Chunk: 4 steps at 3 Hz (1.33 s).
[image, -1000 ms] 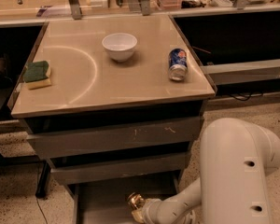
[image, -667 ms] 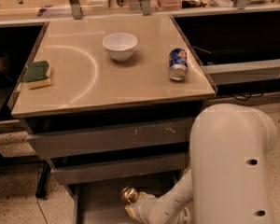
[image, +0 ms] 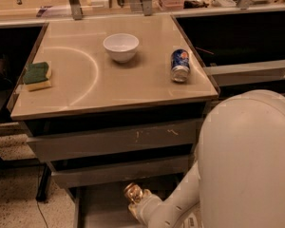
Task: Pick orange can from bottom drawer and place on counter
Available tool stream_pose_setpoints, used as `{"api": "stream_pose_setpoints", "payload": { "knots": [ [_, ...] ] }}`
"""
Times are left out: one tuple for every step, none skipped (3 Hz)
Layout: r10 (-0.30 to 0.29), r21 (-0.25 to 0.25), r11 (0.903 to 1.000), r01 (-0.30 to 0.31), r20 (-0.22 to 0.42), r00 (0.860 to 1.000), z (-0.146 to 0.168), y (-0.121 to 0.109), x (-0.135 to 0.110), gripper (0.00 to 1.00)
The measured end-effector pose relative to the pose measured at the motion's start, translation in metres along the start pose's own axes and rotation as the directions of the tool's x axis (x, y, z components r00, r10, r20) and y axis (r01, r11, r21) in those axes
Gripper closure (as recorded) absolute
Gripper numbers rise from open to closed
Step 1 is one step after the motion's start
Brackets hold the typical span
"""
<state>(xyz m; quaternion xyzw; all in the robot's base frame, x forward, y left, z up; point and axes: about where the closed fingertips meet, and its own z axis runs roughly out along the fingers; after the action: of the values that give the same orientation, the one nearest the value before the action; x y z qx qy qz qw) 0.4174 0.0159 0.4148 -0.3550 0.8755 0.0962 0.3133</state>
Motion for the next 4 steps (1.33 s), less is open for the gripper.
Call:
{"api": "stream_pose_setpoints", "payload": {
  "knots": [
    [0.002, 0.001, 1.0, -0.002, 0.003, 1.0, 0.001, 0.0, -0.002, 1.0],
    [-0.006, 0.012, 0.9999, 0.006, 0.014, 1.0, -0.012, -0.003, -0.014, 1.0],
    [-0.026, 0.046, 0.9986, 0.025, 0.029, 0.999, -0.046, -0.003, -0.035, 1.0],
    [-0.033, 0.112, 0.9933, 0.028, 0.044, 0.998, -0.086, -0.013, -0.058, 1.0]
  ]
}}
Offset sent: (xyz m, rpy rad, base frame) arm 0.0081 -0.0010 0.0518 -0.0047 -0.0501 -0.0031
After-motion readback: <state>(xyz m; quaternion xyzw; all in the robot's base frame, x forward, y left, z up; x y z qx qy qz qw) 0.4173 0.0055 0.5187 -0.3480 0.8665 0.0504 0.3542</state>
